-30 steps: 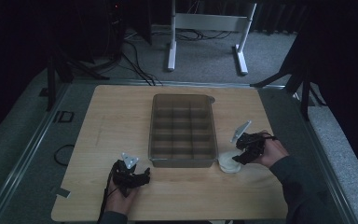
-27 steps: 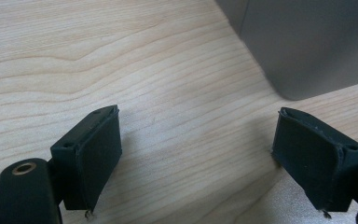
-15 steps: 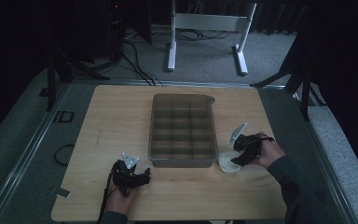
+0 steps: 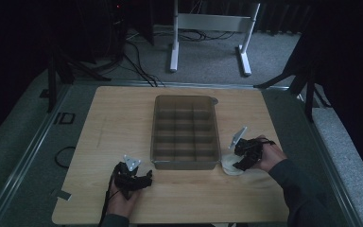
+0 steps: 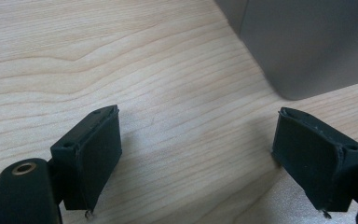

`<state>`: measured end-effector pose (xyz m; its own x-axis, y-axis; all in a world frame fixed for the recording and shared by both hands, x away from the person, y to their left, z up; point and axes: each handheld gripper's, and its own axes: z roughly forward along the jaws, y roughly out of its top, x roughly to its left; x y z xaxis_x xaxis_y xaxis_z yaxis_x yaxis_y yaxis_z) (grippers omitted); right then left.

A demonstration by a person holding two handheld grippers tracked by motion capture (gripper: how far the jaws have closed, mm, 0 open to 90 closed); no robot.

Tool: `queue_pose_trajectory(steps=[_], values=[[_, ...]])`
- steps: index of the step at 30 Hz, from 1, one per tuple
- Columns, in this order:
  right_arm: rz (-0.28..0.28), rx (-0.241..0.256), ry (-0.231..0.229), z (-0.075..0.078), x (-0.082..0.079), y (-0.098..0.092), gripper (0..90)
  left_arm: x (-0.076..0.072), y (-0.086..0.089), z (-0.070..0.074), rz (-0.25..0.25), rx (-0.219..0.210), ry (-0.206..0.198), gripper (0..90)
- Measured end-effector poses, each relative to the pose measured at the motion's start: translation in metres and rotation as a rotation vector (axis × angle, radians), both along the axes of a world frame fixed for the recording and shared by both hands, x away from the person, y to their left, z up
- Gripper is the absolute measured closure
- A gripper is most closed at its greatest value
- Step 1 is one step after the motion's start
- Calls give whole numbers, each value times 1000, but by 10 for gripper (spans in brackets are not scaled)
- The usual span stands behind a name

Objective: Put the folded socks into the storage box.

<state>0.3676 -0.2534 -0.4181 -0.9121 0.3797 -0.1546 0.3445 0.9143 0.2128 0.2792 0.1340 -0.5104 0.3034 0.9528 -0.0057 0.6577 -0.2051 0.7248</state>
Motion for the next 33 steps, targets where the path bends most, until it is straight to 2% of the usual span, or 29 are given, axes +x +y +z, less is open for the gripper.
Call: queue_pose_trajectory(steps=[33], values=[[7,-42,31,-18,1,6,311,0,0,0,-2,-1,1,156]])
